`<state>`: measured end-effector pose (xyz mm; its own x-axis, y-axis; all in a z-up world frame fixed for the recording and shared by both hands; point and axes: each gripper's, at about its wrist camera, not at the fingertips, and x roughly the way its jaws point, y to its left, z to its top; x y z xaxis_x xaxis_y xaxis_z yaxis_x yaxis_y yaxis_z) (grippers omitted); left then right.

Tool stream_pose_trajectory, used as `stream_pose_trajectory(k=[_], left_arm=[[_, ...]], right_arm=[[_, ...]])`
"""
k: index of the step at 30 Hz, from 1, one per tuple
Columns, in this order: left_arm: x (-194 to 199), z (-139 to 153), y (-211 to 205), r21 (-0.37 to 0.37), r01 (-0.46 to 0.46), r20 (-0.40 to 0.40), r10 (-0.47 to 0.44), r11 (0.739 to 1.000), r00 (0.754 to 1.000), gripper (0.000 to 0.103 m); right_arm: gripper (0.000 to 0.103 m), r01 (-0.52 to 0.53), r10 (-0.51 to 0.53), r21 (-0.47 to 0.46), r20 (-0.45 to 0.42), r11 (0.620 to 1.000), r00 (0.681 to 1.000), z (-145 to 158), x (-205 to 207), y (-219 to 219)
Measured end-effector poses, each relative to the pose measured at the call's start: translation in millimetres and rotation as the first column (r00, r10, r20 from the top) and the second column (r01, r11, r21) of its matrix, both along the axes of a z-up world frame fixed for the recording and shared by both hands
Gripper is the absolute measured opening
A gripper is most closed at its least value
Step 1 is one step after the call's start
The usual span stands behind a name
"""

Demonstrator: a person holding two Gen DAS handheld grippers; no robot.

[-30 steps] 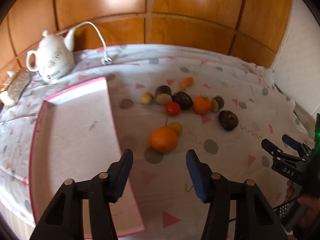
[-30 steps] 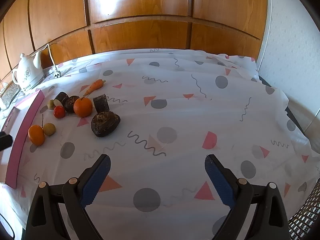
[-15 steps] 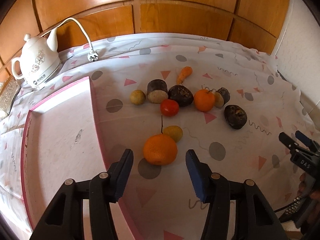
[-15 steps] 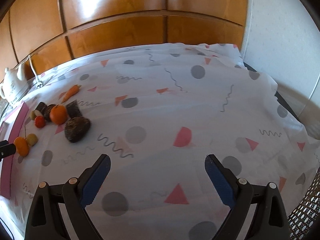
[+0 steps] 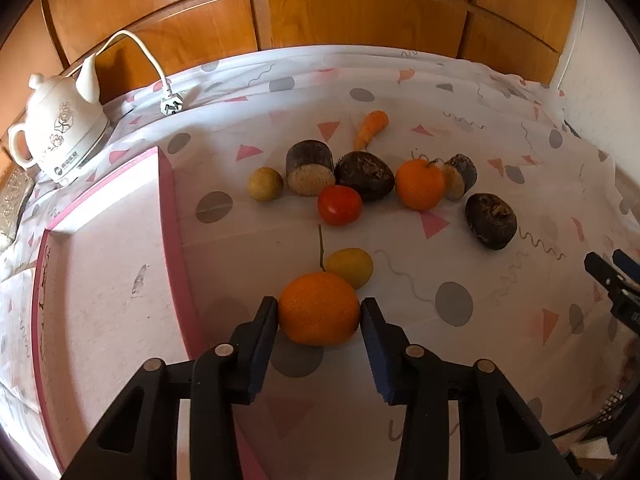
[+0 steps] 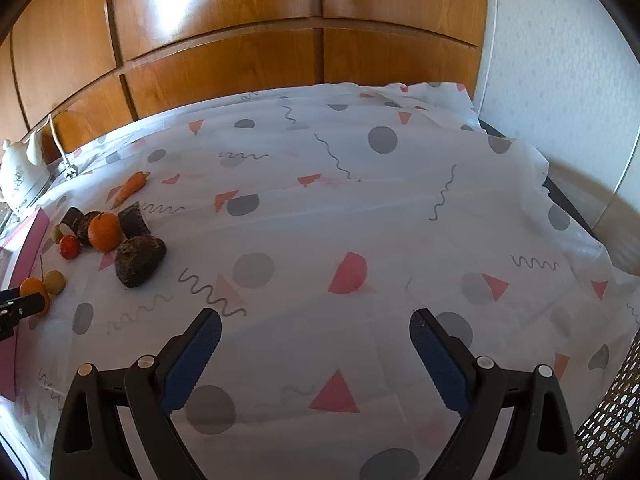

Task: Organize fruits
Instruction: 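Grasp the large orange with the left gripper and lift it, then carry the orange over the tray and release it with the left gripper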

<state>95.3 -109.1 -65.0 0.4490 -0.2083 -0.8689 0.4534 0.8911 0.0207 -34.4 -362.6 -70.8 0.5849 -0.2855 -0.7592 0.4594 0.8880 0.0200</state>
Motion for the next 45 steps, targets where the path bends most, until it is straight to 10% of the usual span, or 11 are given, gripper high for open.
stream_pose_trajectory(k=[15, 25, 39, 45], left_arm=[[5.5, 44.4, 36.3, -0.163, -0.076, 0.113, 0.095, 0.984, 0.989, 0.039], [78.1, 34.1, 146.6, -0.153, -0.464, 0.071, 0.478, 0.872, 0.875, 0.04], [48.9, 11.8, 181.4, -0.112, -0.613, 0.079, 0.622, 0.782, 0.779, 0.061], [11.5, 28.5, 168.8, -0.17, -0.579, 0.086, 0.597, 0.798, 0.798, 0.064]], right_arm=[[0.097, 0.053, -0.053, 0.012, -0.023, 0.999, 0.998, -8.8, -4.0, -15.1], [0.097, 0.061, -0.061, 0.009, -0.042, 0.998, 0.997, -11.7, -4.7, -16.8], [0.097, 0.07, -0.069, 0.012, -0.06, 0.997, 0.996, -13.7, -4.5, -15.5], [0.097, 0.059, -0.058, 0.01, -0.057, 0.998, 0.997, -13.4, -3.9, -10.6]])
